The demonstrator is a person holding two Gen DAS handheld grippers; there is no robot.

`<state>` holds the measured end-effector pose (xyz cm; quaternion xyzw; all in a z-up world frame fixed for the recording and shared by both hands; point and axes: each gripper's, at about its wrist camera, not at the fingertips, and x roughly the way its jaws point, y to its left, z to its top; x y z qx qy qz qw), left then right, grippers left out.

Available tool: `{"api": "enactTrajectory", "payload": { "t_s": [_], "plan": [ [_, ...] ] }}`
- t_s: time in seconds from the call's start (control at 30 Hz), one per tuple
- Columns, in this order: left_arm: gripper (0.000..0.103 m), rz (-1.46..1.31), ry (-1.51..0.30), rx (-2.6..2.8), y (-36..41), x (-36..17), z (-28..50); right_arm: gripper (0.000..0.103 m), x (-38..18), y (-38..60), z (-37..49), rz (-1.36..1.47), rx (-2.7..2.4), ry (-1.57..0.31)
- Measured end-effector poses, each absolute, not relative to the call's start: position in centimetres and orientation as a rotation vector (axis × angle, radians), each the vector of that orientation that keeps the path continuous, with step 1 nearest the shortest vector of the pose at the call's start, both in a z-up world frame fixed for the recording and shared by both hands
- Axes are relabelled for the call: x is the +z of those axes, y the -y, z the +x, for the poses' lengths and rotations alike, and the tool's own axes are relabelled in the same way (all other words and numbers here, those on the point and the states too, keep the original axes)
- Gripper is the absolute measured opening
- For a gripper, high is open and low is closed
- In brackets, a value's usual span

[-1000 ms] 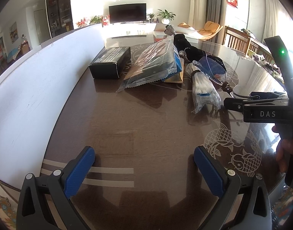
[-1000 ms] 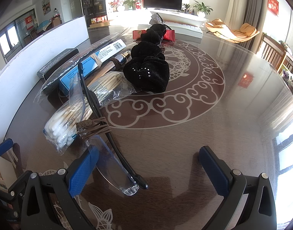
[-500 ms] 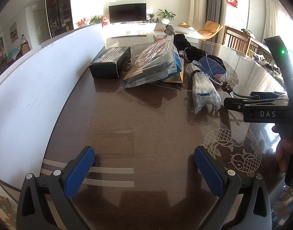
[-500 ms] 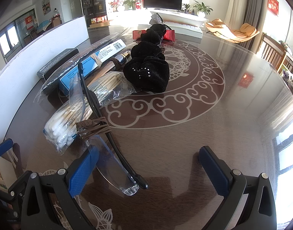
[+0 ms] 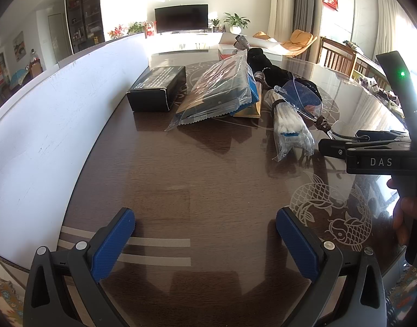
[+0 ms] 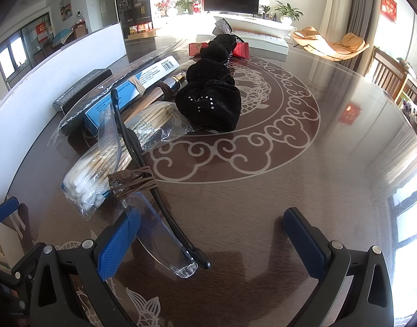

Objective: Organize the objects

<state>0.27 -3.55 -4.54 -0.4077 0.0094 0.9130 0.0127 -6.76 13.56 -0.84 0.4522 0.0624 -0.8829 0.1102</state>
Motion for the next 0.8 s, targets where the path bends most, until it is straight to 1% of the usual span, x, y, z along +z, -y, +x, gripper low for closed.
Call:
{"api": "enactTrajectory", "payload": {
  "t_s": [0.8],
  "plan": [
    [0.103, -1.283, -0.039, 2.825, 3.76, -4.74, 0.41, 0.103, -0.84, -13.55, -6.73, 1.329, -2.594, -0.183]
  ]
}}
